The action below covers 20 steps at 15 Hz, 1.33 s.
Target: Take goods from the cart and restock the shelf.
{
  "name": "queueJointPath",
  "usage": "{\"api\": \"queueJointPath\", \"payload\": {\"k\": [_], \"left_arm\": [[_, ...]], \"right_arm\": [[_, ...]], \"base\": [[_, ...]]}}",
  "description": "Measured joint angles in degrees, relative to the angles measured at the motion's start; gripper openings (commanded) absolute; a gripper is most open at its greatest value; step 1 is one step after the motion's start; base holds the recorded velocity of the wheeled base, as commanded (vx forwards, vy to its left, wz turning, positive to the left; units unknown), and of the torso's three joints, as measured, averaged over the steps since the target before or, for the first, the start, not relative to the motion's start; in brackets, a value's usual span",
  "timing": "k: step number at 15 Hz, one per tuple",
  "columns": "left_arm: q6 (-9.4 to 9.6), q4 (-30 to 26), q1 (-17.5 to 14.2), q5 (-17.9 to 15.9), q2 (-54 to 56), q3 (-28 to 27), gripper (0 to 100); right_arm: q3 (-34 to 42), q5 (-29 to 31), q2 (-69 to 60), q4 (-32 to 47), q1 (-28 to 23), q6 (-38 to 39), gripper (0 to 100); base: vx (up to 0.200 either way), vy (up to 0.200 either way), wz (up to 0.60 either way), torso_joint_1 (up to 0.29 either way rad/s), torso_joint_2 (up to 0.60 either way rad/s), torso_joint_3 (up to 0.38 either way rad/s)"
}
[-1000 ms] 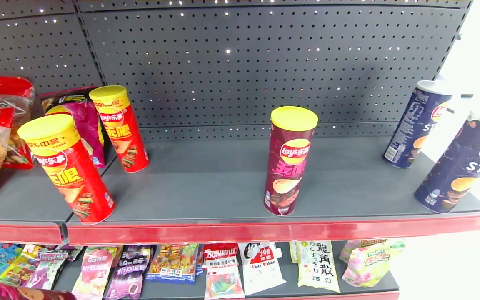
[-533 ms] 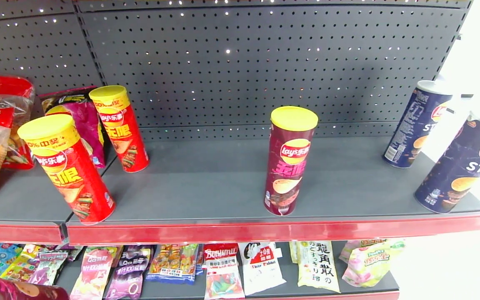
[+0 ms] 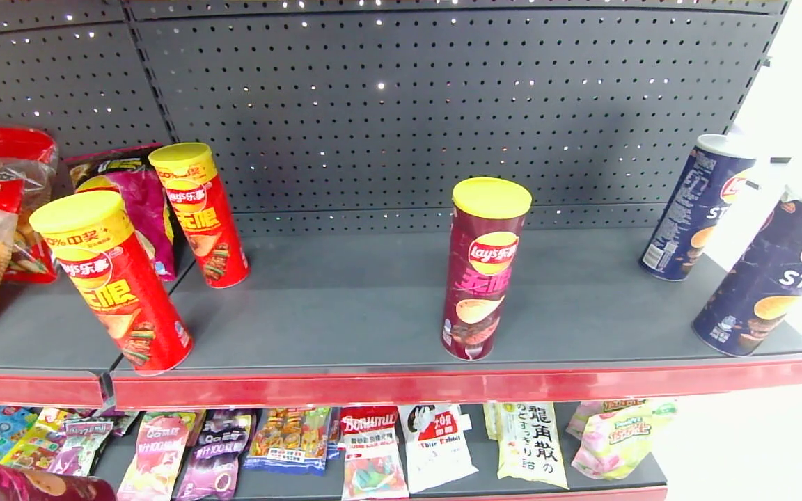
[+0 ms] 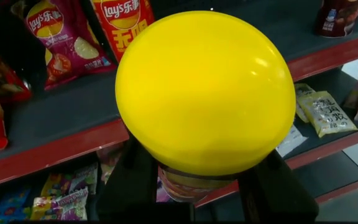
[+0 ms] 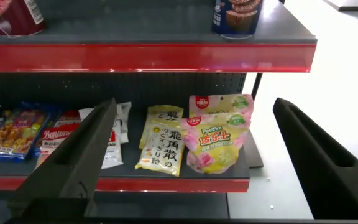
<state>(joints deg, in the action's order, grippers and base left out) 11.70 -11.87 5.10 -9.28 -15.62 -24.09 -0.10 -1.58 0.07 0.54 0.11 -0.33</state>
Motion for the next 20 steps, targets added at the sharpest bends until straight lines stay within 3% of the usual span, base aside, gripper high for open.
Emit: {"api": "queueJointPath", "payload": {"k": [5, 17, 20], "left_arm": [[-0.33, 0.0, 0.0, -0.1, 0.0, 0.3, 0], [-0.35, 0.2, 0.1, -0.1, -1.7, -3.4, 0], [-1.61, 2.0, 0.1, -1.5, -6.8, -7.0, 0]], "right_arm": [[0.0, 0.0, 0.0, 0.0, 0.1, 0.0, 100], [0.0, 0.0, 0.0, 0.0, 0.0, 0.0, 100], [0.0, 0.0, 0.0, 0.0, 0.0, 0.3, 100]], "base": [[0.0, 0.0, -0.6, 0.007, 0.0, 0.002], [0.0, 0.0, 0.0, 0.0, 0.0, 0.0], [0.0, 0.0, 0.0, 0.0, 0.0, 0.0]]}}
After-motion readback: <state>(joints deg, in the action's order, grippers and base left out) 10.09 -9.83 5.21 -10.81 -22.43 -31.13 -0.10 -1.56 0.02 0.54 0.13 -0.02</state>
